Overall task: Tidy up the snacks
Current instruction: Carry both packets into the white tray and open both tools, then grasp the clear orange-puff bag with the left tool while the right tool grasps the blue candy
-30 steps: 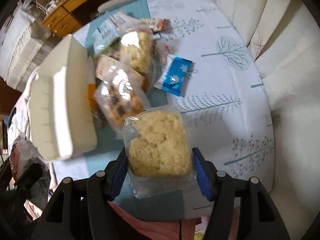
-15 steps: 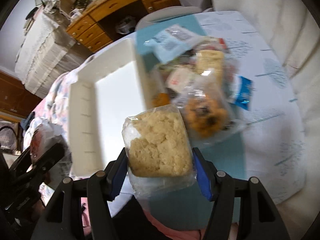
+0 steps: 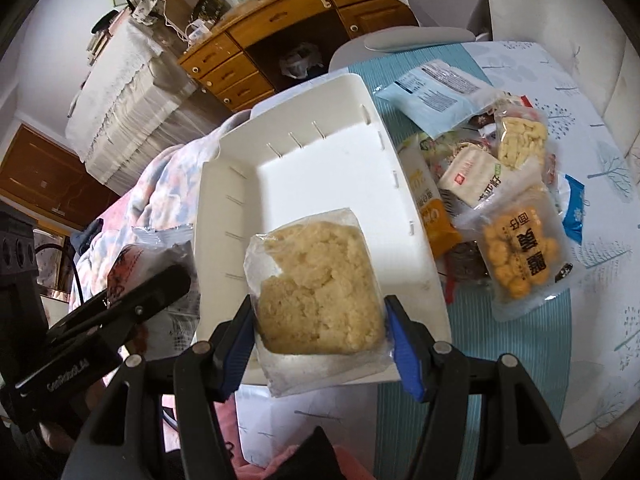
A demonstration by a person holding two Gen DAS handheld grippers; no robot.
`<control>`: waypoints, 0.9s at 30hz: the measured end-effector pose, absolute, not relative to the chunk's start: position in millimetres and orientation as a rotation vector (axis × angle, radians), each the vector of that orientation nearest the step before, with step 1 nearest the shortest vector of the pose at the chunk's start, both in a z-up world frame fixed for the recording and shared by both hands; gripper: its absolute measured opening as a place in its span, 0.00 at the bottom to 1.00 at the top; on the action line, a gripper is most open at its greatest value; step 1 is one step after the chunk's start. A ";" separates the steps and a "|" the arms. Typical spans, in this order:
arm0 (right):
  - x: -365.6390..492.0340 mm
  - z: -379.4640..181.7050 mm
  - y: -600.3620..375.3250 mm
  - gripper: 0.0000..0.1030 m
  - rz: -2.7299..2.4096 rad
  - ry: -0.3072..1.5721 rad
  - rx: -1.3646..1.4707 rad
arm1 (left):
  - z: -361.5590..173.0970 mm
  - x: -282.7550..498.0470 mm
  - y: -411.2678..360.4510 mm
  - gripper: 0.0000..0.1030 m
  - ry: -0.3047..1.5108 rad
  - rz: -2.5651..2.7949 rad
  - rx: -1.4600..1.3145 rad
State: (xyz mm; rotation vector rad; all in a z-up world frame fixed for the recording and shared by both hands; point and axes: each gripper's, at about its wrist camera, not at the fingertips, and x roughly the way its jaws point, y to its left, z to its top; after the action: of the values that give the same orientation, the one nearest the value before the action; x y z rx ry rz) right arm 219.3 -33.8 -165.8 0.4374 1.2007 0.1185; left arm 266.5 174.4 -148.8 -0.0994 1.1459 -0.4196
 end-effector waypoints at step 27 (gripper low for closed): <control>180.2 -150.1 -157.5 0.75 -0.027 1.157 0.571 | -128.1 225.9 79.2 0.84 1.159 -0.403 -0.113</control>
State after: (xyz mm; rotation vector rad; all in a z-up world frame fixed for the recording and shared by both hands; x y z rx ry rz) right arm 180.2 -157.5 -150.1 0.5713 1.1571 -0.0273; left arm 225.9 79.2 -128.1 -0.1134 1.1591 -0.4026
